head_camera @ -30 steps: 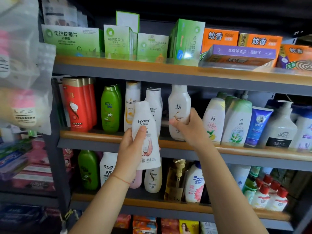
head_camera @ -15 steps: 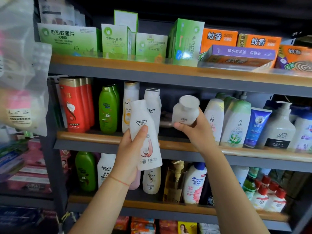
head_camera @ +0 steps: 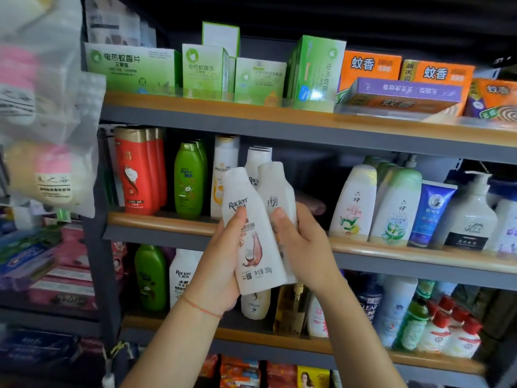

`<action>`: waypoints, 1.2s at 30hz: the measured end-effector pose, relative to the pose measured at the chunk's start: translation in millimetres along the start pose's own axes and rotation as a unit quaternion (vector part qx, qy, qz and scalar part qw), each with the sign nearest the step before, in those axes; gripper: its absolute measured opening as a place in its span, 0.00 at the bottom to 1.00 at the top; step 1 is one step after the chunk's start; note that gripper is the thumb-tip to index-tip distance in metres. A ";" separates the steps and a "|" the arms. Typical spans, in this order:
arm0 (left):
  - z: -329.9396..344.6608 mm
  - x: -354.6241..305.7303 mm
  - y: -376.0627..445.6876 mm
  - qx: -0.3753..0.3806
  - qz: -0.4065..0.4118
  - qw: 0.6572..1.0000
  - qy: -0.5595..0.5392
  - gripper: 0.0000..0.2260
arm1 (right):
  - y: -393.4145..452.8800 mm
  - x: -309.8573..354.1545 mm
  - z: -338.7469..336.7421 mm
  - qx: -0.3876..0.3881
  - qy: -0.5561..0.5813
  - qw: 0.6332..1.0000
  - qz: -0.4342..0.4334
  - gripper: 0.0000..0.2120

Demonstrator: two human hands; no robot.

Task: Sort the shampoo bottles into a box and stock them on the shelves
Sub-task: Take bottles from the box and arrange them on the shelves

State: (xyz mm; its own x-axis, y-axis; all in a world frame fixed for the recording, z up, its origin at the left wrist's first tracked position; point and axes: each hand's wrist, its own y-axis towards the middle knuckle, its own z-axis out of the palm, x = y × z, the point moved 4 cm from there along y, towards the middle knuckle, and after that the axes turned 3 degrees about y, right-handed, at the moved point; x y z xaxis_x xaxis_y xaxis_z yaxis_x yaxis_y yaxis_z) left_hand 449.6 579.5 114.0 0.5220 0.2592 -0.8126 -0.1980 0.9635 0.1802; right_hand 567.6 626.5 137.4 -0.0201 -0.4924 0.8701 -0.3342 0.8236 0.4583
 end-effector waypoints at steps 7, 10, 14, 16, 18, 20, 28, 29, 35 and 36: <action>-7.2 -1.1 -5.8 -0.061 -0.044 0.997 0.020 0.21 | -0.2 -10.6 23.1 0.023 -0.009 0.998 0.061 0.19; -10.2 -0.2 -8.2 -0.057 -0.092 0.994 0.012 0.19 | 4.9 -8.0 29.0 0.038 -0.065 0.995 0.062 0.21; -17.6 0.4 -9.7 -0.067 -0.107 0.991 -0.042 0.21 | 6.6 -1.8 33.4 0.009 -0.167 0.986 0.018 0.21; -21.3 1.6 -10.7 -0.067 -0.112 0.990 -0.057 0.20 | 6.5 3.6 31.5 -0.022 -0.254 0.967 -0.020 0.24; -24.5 4.0 -11.4 -0.067 -0.115 0.989 -0.068 0.18 | 6.9 5.4 29.7 -0.044 -0.298 0.953 -0.043 0.25; -27.7 6.1 -11.1 -0.067 -0.109 0.989 -0.068 0.19 | 8.9 1.0 24.9 -0.059 -0.249 0.966 -0.038 0.25; -50.6 -8.1 3.6 -0.089 -0.038 0.995 -0.036 0.20 | 92.1 -34.5 -32.7 -0.126 -0.327 0.935 0.044 0.13; -53.2 -8.7 6.2 -0.090 -0.034 0.995 -0.033 0.21 | 108.9 -41.9 -34.6 -0.093 -0.371 0.921 0.077 0.15; -60.9 -4.5 19.9 -0.121 -0.040 0.992 0.013 0.27 | 181.4 -92.8 -20.4 0.122 -0.510 0.836 0.161 0.35; -62.2 -3.2 22.1 -0.123 -0.040 0.992 0.016 0.28 | 186.2 -95.7 -17.0 0.134 -0.517 0.832 0.151 0.33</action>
State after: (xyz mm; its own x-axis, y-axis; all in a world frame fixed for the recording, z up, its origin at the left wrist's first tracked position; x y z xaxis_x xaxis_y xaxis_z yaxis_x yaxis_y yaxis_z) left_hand 392.0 595.8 86.1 0.5184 0.1774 -0.8365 -0.3555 0.9344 -0.0222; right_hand 523.4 831.8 142.5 -0.8947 -0.3673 0.2542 -0.3621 0.9296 0.0687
